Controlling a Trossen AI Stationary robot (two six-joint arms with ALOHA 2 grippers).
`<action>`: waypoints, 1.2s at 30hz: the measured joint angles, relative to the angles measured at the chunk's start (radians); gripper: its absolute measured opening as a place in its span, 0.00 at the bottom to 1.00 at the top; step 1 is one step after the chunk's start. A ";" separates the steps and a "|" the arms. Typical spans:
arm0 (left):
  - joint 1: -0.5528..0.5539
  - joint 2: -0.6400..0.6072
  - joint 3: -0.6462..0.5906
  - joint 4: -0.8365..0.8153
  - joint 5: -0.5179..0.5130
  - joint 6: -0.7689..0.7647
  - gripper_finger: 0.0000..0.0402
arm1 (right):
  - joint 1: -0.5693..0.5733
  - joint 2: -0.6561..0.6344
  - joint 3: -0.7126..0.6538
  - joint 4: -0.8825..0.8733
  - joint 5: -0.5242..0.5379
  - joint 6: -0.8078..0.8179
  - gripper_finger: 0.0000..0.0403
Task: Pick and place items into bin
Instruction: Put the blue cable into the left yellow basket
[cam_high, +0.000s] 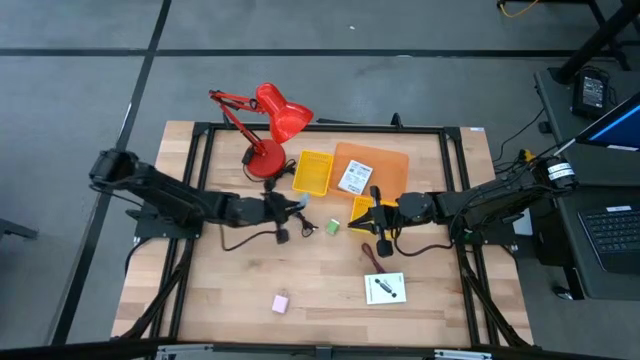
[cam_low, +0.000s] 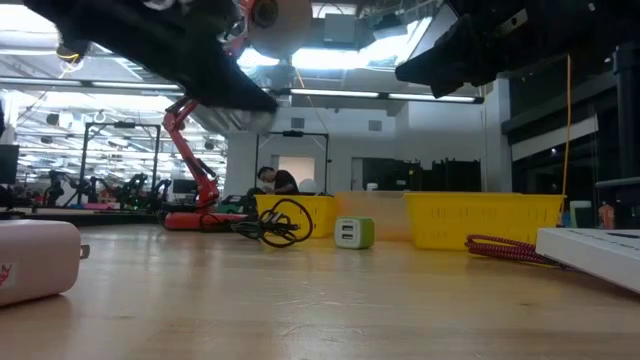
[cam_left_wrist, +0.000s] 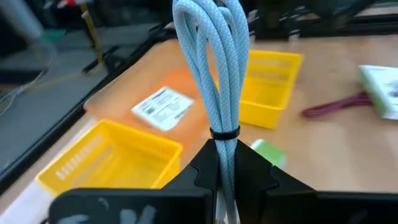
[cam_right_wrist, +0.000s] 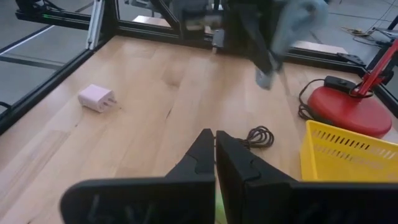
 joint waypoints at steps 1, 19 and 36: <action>0.009 0.029 0.016 0.001 -0.009 -0.011 0.05 | 0.000 0.000 0.000 0.000 0.000 0.000 0.00; 0.157 0.230 0.311 -0.320 -0.077 -0.237 0.05 | 0.000 0.000 0.000 -0.006 0.000 0.001 0.00; 0.327 0.370 0.414 -0.425 -0.003 -0.248 0.05 | 0.000 0.000 0.000 -0.021 0.001 0.002 0.00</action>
